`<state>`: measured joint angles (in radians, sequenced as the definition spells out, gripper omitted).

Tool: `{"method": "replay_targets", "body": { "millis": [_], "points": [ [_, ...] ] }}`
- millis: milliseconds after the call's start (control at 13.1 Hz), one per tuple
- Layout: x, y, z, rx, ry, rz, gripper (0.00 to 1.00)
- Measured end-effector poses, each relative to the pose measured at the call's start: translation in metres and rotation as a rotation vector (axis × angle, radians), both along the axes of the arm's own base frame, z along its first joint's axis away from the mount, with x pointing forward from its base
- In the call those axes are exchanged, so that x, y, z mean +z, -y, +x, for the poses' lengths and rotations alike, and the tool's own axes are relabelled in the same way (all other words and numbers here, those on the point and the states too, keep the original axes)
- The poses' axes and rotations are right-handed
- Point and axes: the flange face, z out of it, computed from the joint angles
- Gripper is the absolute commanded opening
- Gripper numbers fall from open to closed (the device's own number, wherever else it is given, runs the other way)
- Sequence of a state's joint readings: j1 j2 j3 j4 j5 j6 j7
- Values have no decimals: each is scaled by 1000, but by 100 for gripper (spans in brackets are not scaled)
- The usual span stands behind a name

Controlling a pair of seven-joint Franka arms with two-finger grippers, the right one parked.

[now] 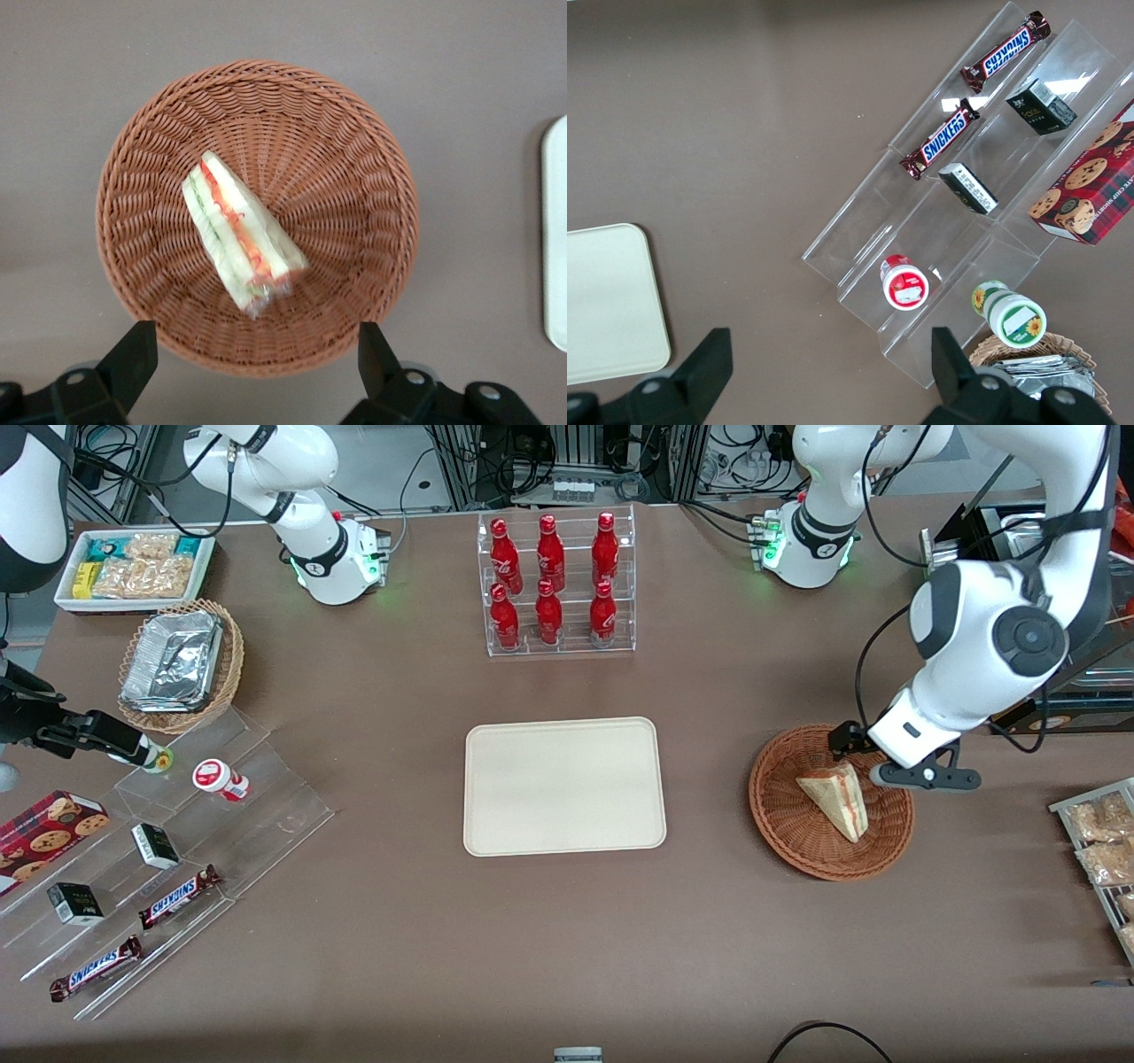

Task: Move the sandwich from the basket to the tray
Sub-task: 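Move the left gripper over the wrapped sandwich in the brown basket and lower, then close the left gripper on the wrapped sandwich and lift it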

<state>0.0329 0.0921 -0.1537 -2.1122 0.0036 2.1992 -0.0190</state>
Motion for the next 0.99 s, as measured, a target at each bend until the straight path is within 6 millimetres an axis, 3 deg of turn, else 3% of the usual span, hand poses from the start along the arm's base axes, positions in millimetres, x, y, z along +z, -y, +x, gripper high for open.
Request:
{"method": "replay_targets", "body": {
  "millis": [382,992],
  "points": [
    [-33,-9,-2,114,34,-8,100],
    [-53,-8,3,660,61,-38,100]
  ]
}}
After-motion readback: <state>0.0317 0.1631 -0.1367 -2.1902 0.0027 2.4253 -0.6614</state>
